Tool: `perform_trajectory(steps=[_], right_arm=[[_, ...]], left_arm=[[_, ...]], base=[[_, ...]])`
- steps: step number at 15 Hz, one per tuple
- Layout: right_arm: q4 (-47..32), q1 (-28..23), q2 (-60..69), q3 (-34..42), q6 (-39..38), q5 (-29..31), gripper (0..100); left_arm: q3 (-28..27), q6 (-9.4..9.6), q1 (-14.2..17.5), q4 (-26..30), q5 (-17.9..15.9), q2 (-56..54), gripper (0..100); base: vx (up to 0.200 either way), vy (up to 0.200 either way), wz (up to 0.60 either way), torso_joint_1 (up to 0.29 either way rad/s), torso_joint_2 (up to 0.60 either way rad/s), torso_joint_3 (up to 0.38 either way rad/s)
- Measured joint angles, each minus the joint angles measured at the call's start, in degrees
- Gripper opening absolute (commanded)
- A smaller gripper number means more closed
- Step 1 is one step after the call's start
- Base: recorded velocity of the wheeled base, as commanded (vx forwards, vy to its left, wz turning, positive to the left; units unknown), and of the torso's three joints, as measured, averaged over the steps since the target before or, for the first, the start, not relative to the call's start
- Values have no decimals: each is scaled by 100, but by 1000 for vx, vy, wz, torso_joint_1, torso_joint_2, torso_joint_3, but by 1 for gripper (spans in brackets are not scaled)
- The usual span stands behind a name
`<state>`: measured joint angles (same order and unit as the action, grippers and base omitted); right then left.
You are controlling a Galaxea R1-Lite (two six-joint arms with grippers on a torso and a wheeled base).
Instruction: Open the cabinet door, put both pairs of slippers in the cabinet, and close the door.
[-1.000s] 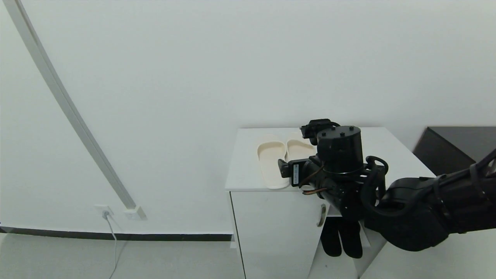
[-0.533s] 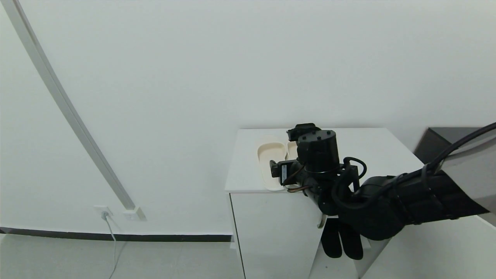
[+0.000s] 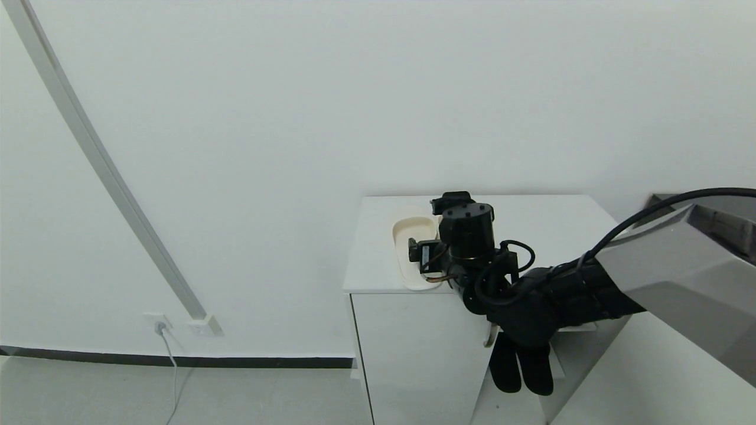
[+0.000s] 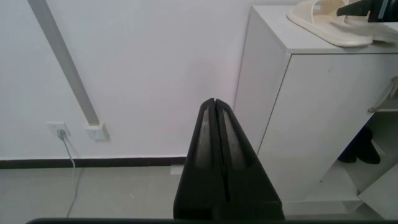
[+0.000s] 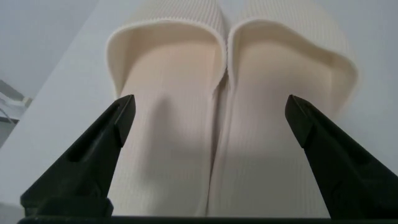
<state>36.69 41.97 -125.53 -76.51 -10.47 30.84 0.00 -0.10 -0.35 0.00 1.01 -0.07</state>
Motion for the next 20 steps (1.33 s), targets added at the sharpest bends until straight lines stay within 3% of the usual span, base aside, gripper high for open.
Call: perform_trajectory(steps=[10,11,20], right_arm=[[11,-236,-744,-924,260,17,100],[11,-239,-780,-965,267,20,0],[9,-280,-863,-1112,289,20,0]], left_arm=[[0,-6,0,2,2,0,0],[0,-6,0,0,2,0,0],[0,2,0,2,2,0,0]], base=[[0,0,0,0,0,0],[0,0,0,0,0,0],[0,0,0,0,0,0]])
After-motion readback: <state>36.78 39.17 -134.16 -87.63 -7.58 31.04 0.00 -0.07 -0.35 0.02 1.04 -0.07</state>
